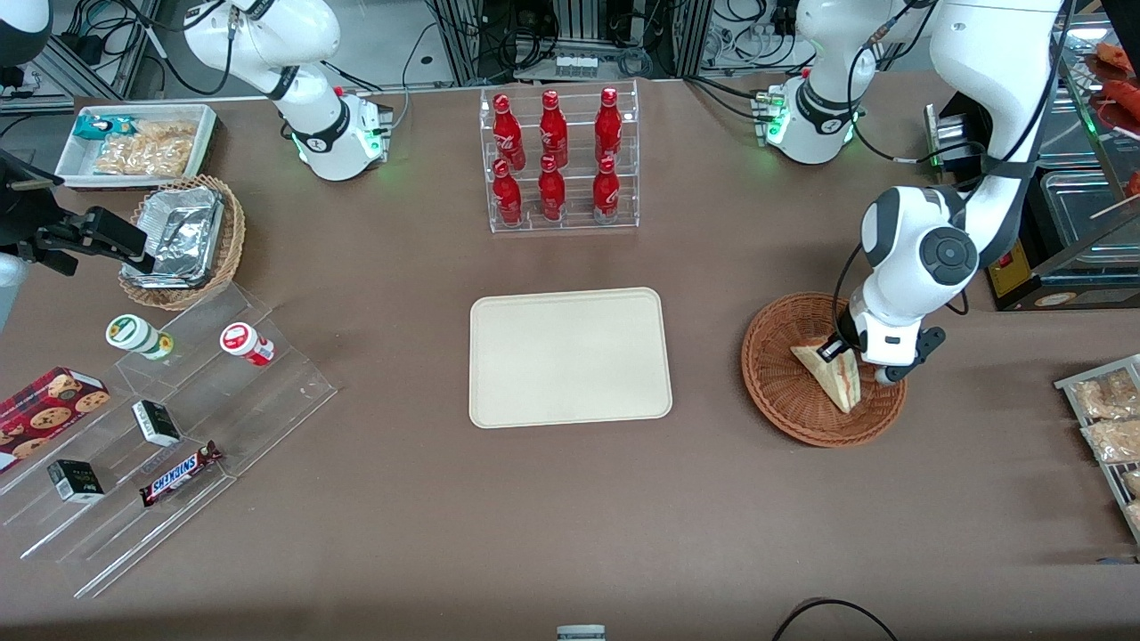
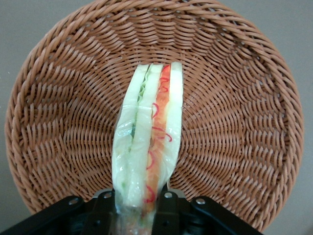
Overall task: Place sandwich from basket to tray
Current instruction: 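Lift the sandwich and carry it over the cream tray, then lower the sandwich onto the tray and open the left gripper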
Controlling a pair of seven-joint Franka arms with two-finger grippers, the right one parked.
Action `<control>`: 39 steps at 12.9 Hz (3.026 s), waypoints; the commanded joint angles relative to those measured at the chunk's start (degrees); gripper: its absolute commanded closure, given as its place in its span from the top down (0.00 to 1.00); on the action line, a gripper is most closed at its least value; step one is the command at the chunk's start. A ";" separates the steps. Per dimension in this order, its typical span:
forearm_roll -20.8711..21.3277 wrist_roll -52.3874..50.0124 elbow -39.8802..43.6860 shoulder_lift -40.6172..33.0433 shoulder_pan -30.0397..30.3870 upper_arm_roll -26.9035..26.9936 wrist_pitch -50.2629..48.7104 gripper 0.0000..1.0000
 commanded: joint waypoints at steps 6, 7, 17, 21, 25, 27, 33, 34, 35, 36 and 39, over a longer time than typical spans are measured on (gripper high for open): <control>1.45 7.81 16.47 -0.16 -0.26 -10.03 -27.30 0.08; 2.07 7.81 16.65 -0.08 -0.26 -12.22 -27.30 0.09; 11.39 -9.05 37.64 18.72 -14.39 -20.95 -26.86 0.02; 15.68 -17.39 45.73 25.14 -21.17 -20.77 -26.25 0.02; 21.40 -25.75 46.62 28.92 -25.39 -20.68 -21.95 0.02; 21.06 -26.56 48.46 31.20 -25.92 -20.86 -21.85 0.02; 21.41 -29.19 49.09 33.93 -27.42 -20.60 -20.28 0.05; 21.41 -29.20 49.09 34.11 -27.51 -20.60 -20.27 0.05; 21.50 -29.20 49.09 34.46 -27.85 -20.60 -20.18 0.06; 21.50 -29.11 49.09 34.73 -27.86 -20.51 -20.18 0.07; 23.59 -29.19 49.00 34.99 -27.86 -20.51 -19.75 0.13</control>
